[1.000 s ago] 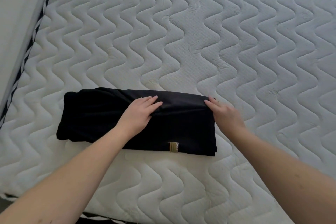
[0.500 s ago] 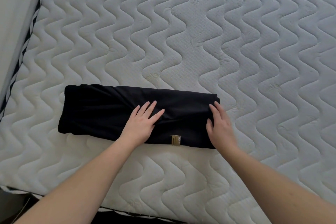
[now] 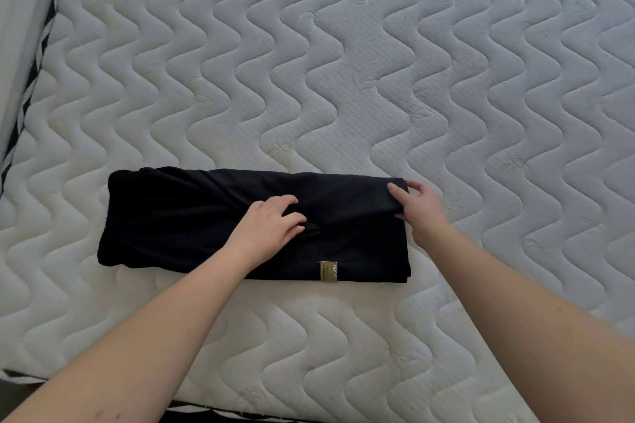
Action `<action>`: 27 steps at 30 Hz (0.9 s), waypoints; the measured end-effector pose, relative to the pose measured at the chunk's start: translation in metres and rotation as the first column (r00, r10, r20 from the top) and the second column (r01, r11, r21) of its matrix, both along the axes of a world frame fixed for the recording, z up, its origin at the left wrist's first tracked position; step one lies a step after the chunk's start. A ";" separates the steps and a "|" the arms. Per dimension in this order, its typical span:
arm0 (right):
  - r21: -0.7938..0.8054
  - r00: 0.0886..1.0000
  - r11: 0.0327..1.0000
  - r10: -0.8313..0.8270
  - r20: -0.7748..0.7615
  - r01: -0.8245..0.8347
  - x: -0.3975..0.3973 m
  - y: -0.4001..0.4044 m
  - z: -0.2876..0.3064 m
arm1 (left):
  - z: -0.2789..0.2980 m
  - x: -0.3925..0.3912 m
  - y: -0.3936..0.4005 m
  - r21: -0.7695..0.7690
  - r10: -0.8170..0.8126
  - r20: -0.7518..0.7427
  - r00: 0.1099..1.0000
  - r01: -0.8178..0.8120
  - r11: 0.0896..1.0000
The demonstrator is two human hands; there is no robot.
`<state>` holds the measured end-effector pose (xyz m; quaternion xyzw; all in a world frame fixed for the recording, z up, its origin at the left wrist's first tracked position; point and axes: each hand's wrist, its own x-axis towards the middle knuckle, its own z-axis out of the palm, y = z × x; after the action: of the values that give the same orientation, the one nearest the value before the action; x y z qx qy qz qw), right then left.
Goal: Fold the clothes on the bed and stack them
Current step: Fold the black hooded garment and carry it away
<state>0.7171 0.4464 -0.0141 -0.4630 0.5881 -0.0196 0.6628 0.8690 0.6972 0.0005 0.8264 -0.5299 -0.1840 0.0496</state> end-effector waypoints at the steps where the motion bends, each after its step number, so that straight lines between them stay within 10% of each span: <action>1: -0.015 1.000 1.000 -0.013 0.009 0.013 0.000 -0.003 -0.002 | -0.001 0.003 -0.005 -0.007 0.007 0.001 1.000 -0.007 1.000; 6: -0.106 0.994 0.993 -0.030 0.106 0.041 -0.003 -0.012 -0.007 | -0.008 0.012 -0.021 0.052 0.008 0.065 0.998 -0.011 0.999; 11: -0.371 0.979 0.925 0.004 -0.201 -0.080 -0.002 -0.004 -0.003 | -0.018 0.018 -0.015 0.139 -0.019 0.152 0.988 -0.003 0.990; 16: -0.788 0.934 0.502 0.230 -0.274 -0.355 0.023 0.036 0.014 | -0.029 0.028 -0.011 0.182 0.019 0.167 0.986 -0.050 0.982; 21: -0.683 0.668 0.262 0.603 -0.436 -0.682 0.069 0.093 -0.005 | -0.041 0.028 -0.008 0.080 0.189 0.160 0.969 -0.204 0.976; 27: -0.518 0.407 -0.027 0.584 -0.703 -0.855 0.064 0.101 -0.043 | -0.057 0.031 0.009 0.125 0.187 0.220 0.957 -0.218 0.968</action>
<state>0.7808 0.5473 -0.0567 -0.9510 0.2411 0.1142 0.1561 0.8997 0.7061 -0.0567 0.8923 -0.4296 -0.1300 -0.0487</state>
